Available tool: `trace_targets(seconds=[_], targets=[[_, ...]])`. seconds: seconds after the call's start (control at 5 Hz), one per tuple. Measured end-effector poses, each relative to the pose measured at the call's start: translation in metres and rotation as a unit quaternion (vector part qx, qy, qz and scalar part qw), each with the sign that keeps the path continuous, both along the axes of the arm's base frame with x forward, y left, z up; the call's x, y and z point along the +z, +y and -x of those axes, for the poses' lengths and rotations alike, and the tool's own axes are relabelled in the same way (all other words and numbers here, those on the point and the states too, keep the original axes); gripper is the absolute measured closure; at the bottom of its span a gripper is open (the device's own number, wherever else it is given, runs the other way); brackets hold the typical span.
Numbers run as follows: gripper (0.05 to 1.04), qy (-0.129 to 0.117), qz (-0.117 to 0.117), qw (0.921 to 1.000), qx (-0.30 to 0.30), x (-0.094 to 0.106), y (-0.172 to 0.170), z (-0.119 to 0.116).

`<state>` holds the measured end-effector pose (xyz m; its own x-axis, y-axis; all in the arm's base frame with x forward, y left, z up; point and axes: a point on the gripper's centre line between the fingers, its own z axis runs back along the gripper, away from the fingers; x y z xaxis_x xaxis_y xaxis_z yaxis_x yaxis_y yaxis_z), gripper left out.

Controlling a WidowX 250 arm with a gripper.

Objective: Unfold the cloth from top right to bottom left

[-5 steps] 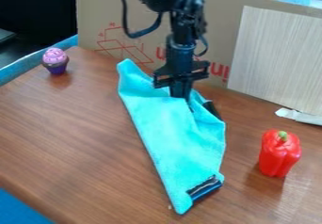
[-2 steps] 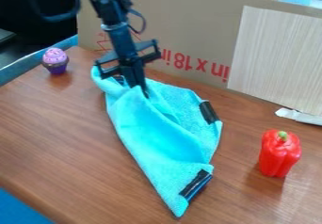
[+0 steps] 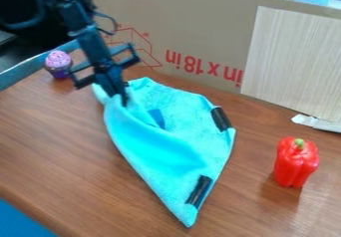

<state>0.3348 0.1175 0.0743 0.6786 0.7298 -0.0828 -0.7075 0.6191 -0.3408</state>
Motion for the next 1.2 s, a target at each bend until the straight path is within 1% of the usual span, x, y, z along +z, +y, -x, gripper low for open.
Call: trace_targets(seconds=[0.2, 0.4, 0.6, 0.8, 1.0, 1.2], targets=[[1.033, -0.007, 0.023, 0.9994, -0.026, 0.001, 0.018, 0.017], [1.032, 0.003, 0.041, 0.9984, -0.038, -0.006, 0.040, 0.038], [1.033, 0.015, 0.021, 0.9979, -0.059, -0.022, 0.038, 0.049], [1.033, 0.027, -0.018, 0.9959, -0.085, -0.041, 0.035, 0.056], [1.033, 0.031, -0.054, 0.9925, -0.105, -0.052, 0.040, 0.063], [1.033, 0.018, -0.071, 0.9896, -0.124, -0.054, 0.041, 0.065]])
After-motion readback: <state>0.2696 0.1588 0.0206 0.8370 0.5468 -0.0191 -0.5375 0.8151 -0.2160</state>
